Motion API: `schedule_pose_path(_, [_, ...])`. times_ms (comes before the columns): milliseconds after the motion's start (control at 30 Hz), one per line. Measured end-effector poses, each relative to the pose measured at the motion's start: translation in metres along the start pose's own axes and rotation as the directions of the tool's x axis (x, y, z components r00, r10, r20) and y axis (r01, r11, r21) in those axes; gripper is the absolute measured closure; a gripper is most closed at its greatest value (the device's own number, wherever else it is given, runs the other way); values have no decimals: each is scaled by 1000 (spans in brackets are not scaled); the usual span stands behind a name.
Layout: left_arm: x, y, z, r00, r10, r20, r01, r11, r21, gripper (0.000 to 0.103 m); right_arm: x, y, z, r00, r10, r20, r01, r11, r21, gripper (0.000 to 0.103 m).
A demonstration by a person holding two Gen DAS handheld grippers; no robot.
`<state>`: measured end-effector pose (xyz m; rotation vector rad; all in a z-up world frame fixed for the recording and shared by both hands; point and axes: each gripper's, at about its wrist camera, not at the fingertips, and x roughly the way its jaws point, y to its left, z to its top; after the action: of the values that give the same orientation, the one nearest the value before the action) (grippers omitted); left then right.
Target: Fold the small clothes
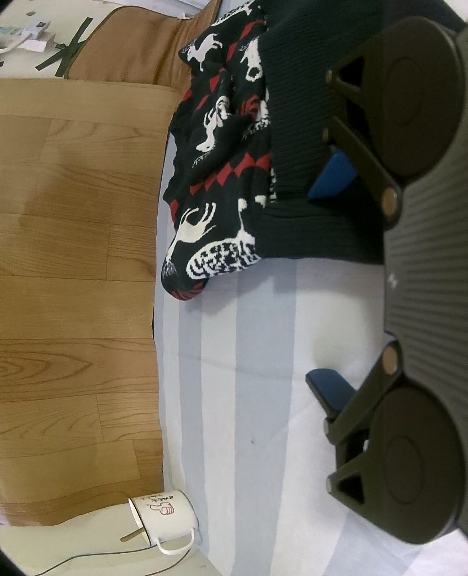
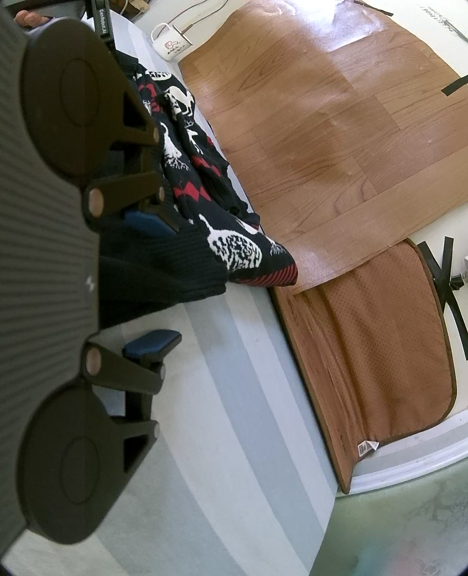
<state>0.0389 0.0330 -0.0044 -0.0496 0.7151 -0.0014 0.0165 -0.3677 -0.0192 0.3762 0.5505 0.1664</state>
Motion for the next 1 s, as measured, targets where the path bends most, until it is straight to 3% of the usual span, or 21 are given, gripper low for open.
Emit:
schedule_pose_path(333, [0,0,0,1000,1,0,-1,1000,-1,0,0,-3,1,1000,-14,16,14,1000,12,41])
schedule_pose_path(533, [0,-1,0,1000,2,0,-2,1000,-2,0,-9,-3,-1,997,5,75,-6,1000,16,38])
schedule_pose_path(800, [0,-1,0,1000,3,0,-3,1000,-2,0,2,4,0,999,-34,7,34,999,-31,38])
schedule_pose_path(867, [0,-1,0,1000,3,0,-3,1000,-2,0,2,5,-1,999,-46,10,47,998,-31,41])
schedule_pose_path(1000, [-1,-1,0,1000,2,0,-3,1000,-2,0,0,0,-1,994,-105,30,105,994,9,58])
